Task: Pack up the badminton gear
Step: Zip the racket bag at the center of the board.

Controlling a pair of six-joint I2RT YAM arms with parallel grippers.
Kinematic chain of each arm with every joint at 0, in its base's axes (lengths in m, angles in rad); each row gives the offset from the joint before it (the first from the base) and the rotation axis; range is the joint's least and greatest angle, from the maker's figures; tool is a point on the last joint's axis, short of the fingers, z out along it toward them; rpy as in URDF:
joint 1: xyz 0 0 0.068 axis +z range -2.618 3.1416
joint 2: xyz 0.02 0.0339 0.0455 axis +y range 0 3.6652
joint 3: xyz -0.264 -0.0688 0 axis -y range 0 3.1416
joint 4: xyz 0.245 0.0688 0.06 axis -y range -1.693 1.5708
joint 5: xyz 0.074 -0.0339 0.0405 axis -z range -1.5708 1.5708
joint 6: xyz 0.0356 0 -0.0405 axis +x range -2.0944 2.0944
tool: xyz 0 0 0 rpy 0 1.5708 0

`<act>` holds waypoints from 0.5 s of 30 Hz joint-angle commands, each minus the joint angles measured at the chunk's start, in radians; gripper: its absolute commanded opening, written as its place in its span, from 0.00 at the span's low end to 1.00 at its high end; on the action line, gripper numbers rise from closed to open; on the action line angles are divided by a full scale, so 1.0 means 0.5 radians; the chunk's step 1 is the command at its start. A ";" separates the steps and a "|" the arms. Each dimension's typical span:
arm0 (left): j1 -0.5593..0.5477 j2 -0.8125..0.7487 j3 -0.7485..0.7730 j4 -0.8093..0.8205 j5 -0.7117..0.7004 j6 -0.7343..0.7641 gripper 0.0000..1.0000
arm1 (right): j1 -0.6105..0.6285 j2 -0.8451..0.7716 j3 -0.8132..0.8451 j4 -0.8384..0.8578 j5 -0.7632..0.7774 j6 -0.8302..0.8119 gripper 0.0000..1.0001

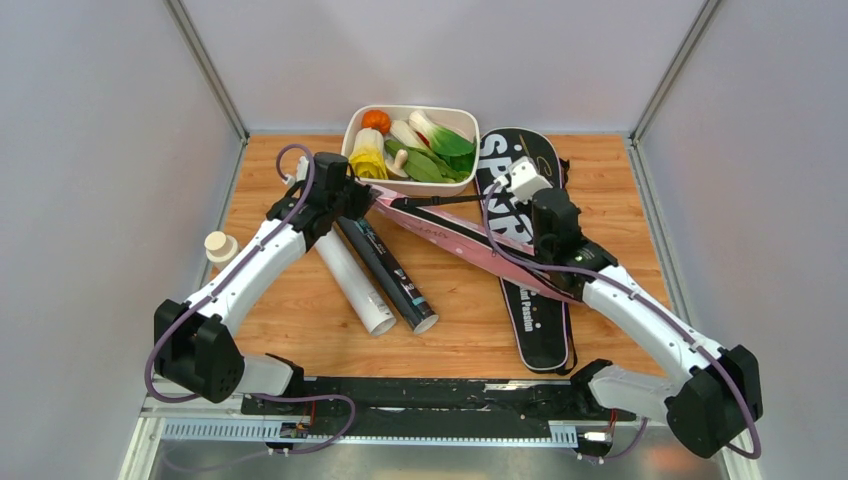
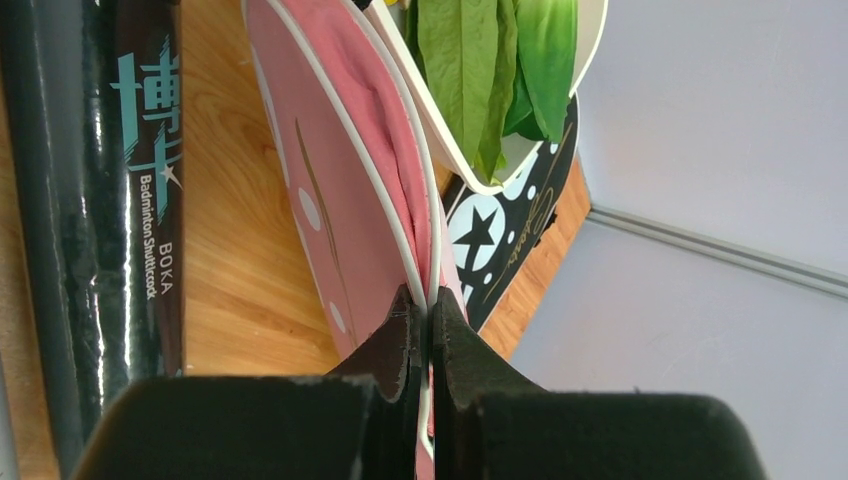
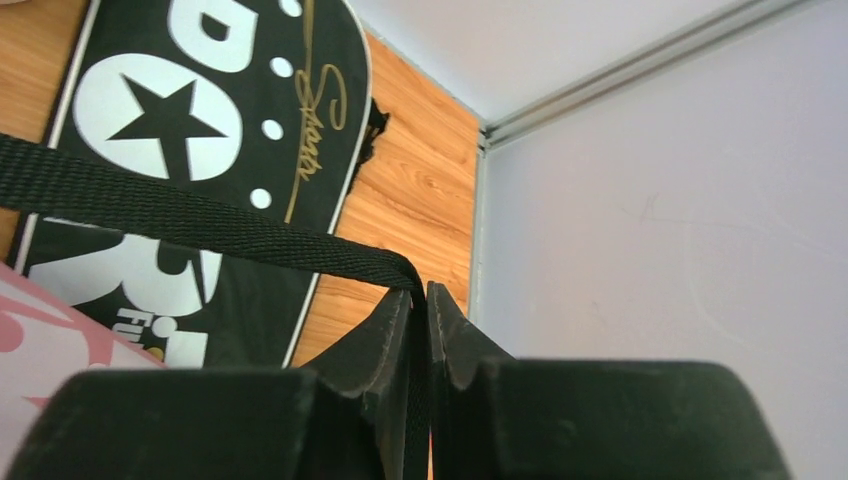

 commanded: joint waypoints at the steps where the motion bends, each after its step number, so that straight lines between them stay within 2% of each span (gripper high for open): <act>1: -0.001 -0.078 0.010 0.106 -0.015 0.067 0.00 | -0.014 -0.210 0.111 0.067 0.337 -0.067 0.19; 5: -0.001 -0.073 0.015 0.108 -0.007 0.088 0.00 | -0.032 -0.336 0.054 0.134 0.330 -0.218 0.35; 10: -0.001 -0.076 0.021 0.095 0.007 0.094 0.00 | -0.071 -0.272 -0.039 0.198 0.339 -0.279 0.35; 15: -0.001 -0.085 0.022 0.096 0.002 0.090 0.00 | -0.115 -0.106 -0.072 0.324 0.630 -0.377 0.37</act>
